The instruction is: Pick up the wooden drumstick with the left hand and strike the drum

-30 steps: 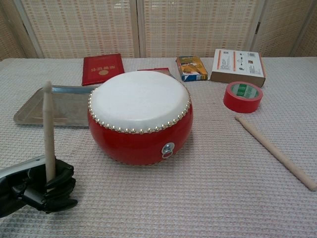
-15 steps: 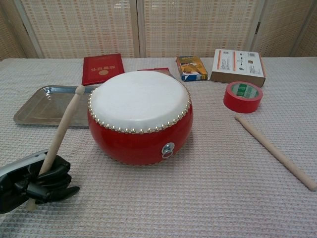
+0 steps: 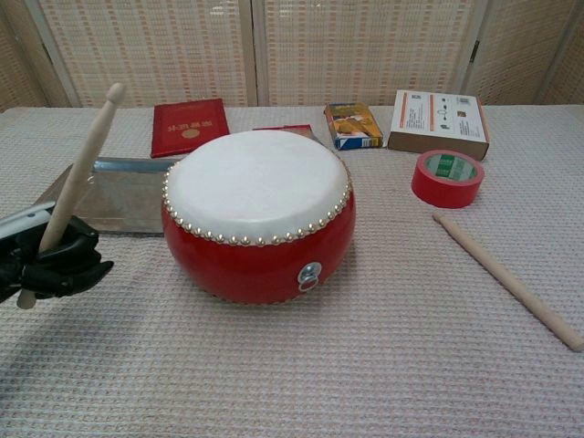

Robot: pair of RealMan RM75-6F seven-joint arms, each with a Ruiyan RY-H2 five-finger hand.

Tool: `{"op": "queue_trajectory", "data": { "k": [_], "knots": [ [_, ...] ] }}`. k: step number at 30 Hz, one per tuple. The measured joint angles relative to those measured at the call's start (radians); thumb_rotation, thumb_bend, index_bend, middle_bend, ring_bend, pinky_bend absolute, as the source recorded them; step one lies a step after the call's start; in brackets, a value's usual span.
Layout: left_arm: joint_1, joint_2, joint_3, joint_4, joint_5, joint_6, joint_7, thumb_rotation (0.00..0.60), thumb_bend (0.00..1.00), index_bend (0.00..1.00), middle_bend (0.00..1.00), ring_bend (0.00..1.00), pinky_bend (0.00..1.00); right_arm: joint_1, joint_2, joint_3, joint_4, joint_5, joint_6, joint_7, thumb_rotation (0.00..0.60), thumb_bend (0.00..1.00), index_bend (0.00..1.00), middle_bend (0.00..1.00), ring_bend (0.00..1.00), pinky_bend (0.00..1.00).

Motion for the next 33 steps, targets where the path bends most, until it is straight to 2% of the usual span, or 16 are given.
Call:
{"op": "queue_trajectory", "data": {
  "k": [4,8,11,15,19,24,29,33],
  "knots": [
    [-0.022,0.046,-0.051,-0.021,-0.032,-0.002,0.211,0.6,0.47,1.0,1.0,1.0,1.0,0.006,0.007,0.01,0.0,-0.006,0.008,-0.002,0.6,0.2,0.03,0.05,0.0,0.0],
    [-0.057,0.082,-0.124,-0.039,-0.087,-0.006,0.449,0.6,0.48,1.0,1.0,1.0,1.0,0.018,0.015,0.02,-0.004,-0.013,0.008,-0.007,0.6,0.2,0.03,0.05,0.0,0.0],
    [-0.086,0.09,-0.175,-0.043,-0.126,-0.003,0.611,0.6,0.48,1.0,1.0,1.0,1.0,0.023,0.017,0.023,-0.006,-0.015,0.006,-0.006,0.6,0.2,0.03,0.05,0.0,0.0],
    [-0.13,0.08,-0.217,-0.035,-0.153,-0.001,0.802,0.6,0.47,1.0,1.0,1.0,1.0,0.03,0.014,0.025,-0.002,-0.015,-0.001,0.004,0.6,0.19,0.03,0.05,0.0,0.0],
    [-0.173,0.055,-0.224,-0.001,-0.143,0.0,0.979,0.6,0.48,1.0,1.0,1.0,1.0,0.031,0.013,0.025,0.002,-0.014,-0.002,0.01,0.6,0.2,0.03,0.05,0.0,0.0],
    [-0.222,0.03,-0.2,0.057,-0.098,-0.016,1.221,0.6,0.48,1.0,1.0,1.0,1.0,0.03,0.011,0.023,0.01,-0.013,0.002,0.022,0.6,0.19,0.03,0.05,0.0,0.0],
    [-0.263,0.027,-0.169,0.06,-0.072,-0.057,1.442,0.6,0.48,1.0,1.0,1.0,1.0,0.027,0.004,0.021,0.022,-0.01,0.004,0.038,0.6,0.2,0.03,0.05,0.0,0.0],
    [-0.274,0.043,-0.169,0.011,-0.084,-0.07,1.509,0.6,0.48,1.0,1.0,1.0,1.0,0.025,0.001,0.019,0.031,-0.013,0.01,0.05,0.6,0.2,0.03,0.05,0.0,0.0]
  ]
}}
